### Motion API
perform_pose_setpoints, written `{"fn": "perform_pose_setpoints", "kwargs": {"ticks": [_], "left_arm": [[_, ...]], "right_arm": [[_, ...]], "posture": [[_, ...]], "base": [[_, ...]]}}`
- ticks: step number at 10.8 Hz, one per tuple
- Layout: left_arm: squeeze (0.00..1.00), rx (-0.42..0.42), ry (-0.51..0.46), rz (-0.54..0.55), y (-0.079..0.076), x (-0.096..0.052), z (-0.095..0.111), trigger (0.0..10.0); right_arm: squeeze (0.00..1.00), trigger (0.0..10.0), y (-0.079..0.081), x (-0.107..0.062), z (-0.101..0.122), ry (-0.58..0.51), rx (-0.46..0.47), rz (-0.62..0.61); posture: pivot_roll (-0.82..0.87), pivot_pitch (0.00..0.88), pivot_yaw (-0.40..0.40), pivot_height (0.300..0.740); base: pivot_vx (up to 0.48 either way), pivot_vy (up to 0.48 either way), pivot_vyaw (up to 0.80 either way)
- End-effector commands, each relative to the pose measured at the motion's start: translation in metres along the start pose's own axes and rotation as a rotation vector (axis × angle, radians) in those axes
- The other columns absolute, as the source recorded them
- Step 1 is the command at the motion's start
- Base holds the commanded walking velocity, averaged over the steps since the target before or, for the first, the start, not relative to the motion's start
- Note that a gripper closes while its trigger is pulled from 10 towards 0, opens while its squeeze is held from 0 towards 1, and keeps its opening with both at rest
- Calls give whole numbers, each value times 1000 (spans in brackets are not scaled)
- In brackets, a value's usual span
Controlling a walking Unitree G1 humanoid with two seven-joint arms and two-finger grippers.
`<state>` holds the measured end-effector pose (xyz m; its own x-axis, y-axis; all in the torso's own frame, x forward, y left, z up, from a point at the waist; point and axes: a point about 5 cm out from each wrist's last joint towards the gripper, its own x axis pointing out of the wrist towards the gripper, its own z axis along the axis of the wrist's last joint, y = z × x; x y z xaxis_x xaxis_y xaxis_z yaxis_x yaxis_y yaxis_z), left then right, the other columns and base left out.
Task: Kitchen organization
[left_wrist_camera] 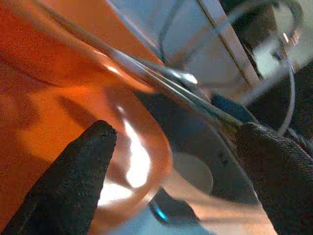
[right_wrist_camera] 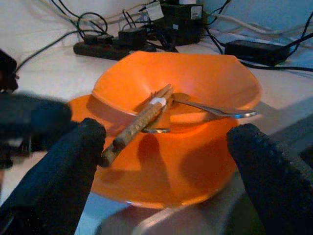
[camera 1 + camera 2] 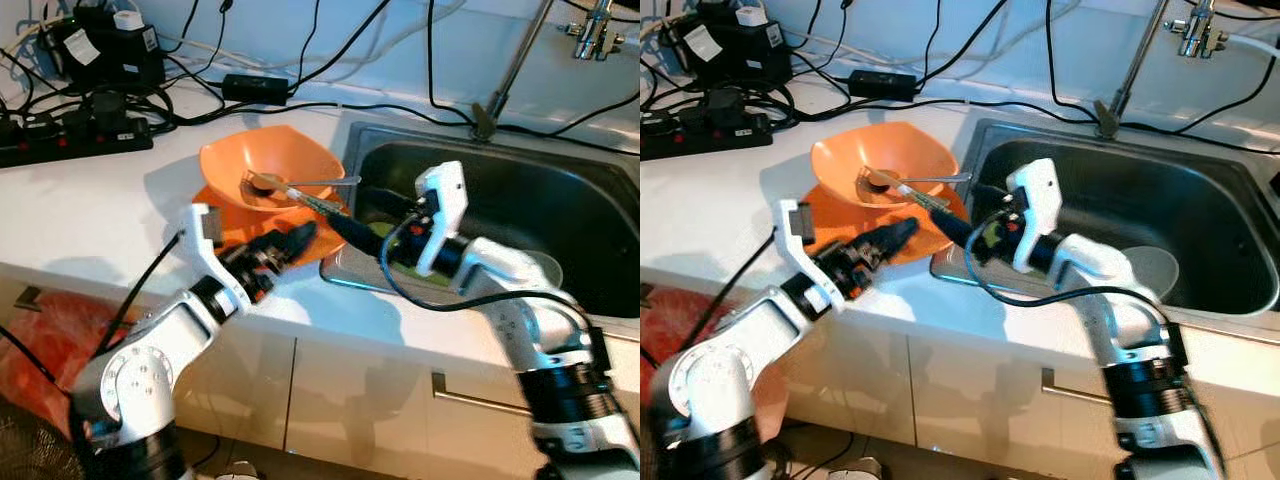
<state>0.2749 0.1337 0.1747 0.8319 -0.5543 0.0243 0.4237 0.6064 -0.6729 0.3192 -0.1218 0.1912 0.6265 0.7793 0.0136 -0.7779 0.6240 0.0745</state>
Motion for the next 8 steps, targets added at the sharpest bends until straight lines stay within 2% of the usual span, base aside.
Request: {"fn": "perform_pose_setpoints", "kwargs": {"ticks": [1, 2, 5, 7, 8], "left_arm": [[0, -36, -34, -7, -4, 7, 4, 10000], [0, -44, -41, -7, -6, 10, 5, 10000], [0, 13, -23, -22, -15, 21, 5, 10000], [0, 176, 16, -25, -22, 25, 1, 10000], [0, 189, 38, -34, -23, 24, -2, 10000]], "right_arm": [[0, 10000, -9, -8, 1, 7, -16, -29], [0, 10000, -11, -13, 2, 11, -20, -36], [0, 10000, -20, -26, 2, 39, -42, -58], [0, 10000, -19, -26, 2, 35, -41, -57], [0, 10000, -18, -26, 2, 35, -40, -55]], "posture": [[137, 24, -64, 740], [131, 27, -64, 740], [121, 32, -58, 740], [119, 33, -55, 740], [121, 33, -53, 740]], "base": [[0, 0, 0], [0, 0, 0], [0, 0, 0], [0, 0, 0], [0, 0, 0]]}}
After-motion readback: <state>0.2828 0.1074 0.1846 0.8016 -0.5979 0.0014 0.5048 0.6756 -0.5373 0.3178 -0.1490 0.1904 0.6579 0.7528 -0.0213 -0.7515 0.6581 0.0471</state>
